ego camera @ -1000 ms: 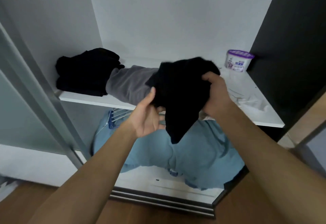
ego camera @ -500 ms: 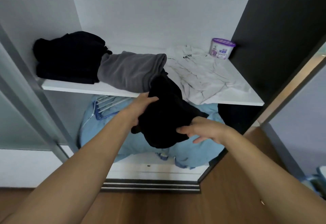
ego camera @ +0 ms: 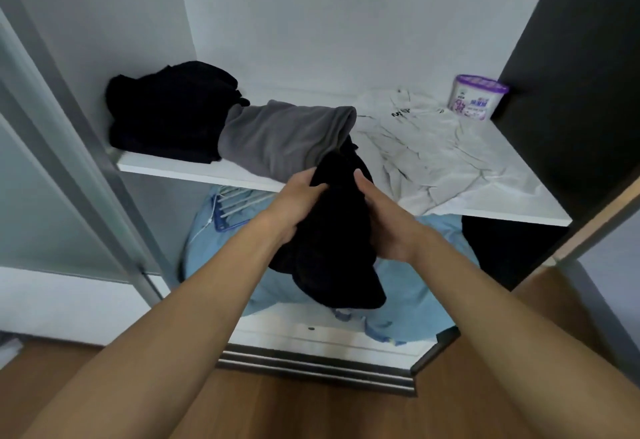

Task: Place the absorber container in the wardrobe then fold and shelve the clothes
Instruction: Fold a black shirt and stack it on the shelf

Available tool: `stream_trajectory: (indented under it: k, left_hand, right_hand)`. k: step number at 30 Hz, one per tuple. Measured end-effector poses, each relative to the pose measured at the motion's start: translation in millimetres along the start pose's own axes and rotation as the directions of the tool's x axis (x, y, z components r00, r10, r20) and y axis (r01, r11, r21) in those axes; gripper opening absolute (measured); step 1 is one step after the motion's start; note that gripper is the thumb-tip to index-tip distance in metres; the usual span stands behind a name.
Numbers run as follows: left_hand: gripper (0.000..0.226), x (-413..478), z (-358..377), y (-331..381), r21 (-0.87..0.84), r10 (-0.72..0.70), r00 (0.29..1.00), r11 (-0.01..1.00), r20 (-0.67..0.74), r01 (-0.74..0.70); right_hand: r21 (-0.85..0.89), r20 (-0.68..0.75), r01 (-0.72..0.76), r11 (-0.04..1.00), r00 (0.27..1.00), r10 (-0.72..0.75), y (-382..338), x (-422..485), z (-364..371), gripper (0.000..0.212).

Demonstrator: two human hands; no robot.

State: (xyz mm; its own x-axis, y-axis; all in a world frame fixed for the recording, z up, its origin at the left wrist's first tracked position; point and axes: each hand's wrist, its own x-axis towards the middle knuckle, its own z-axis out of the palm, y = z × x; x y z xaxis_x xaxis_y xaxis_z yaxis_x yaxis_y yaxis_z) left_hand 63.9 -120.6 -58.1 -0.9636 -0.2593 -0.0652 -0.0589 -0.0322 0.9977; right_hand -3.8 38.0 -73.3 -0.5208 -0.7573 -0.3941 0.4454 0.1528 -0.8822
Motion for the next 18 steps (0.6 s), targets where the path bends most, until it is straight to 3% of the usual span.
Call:
stream_trajectory:
  k: [3,6,8,9,10,11,12,13,16,18]
  left_hand:
    - [0.023,18.2,12.1,7.2,-0.021,-0.034,0.999,0.999,-0.029,0.034]
    - [0.019,38.7,15.4,14.4,0.051,0.042,0.991,0.998,-0.127,-0.036]
    - [0.020,59.8,10.4,8.6,0.359,0.203,0.948,0.927,-0.246,-0.106]
    - [0.024,70.2,8.0,1.5,0.622,0.275,0.941,0.778,-0.200,-0.095]
    - [0.032,78.8,6.6,-7.2,0.828,0.273,0.957,0.556,-0.103,-0.070]
    - [0.040,87.3,6.4,-17.3,0.932,0.217,0.976,0.358,-0.017,-0.063]
    - [0.044,95.5,8.1,-27.5,0.967,0.163,0.986,0.245,0.025,-0.065]
    - [0.047,101.5,11.6,-35.3,0.977,0.151,0.988,0.202,0.039,-0.070]
    - [0.052,119.6,20.6,-44.0,0.969,0.214,0.977,0.239,0.016,-0.068]
    - [0.053,129.5,21.9,-36.3,0.957,0.174,0.985,0.284,0.004,-0.054]
  right_hand:
    - [0.068,-0.041,0.121,0.990,0.992,-0.119,4.6,20.9,-11.4,0.077]
    - [-0.026,-0.103,0.203,0.979,0.974,-0.204,6.3,36.8,-39.6,0.065]
    - [-0.052,-0.164,0.158,0.986,0.973,-0.165,11.0,36.1,-60.2,0.050]
    - [-0.060,-0.176,0.122,0.991,0.976,-0.131,17.1,31.5,-71.1,0.042]
    - [-0.084,-0.180,0.072,0.994,0.980,-0.086,26.2,25.3,-81.6,0.036]
    - [-0.122,-0.193,0.007,0.993,0.981,-0.031,37.2,17.9,-90.7,0.031]
    - [-0.173,-0.214,-0.055,0.983,0.977,0.017,49.0,10.2,-99.6,0.027]
    - [-0.225,-0.240,-0.104,0.969,0.969,0.048,60.7,3.1,-107.5,0.024]
    - [-0.324,-0.309,-0.195,0.926,0.947,0.091,85.3,-16.9,-123.8,0.026]
    - [-0.382,-0.322,-0.280,0.881,0.933,0.157,100.6,-31.6,-128.1,0.033]
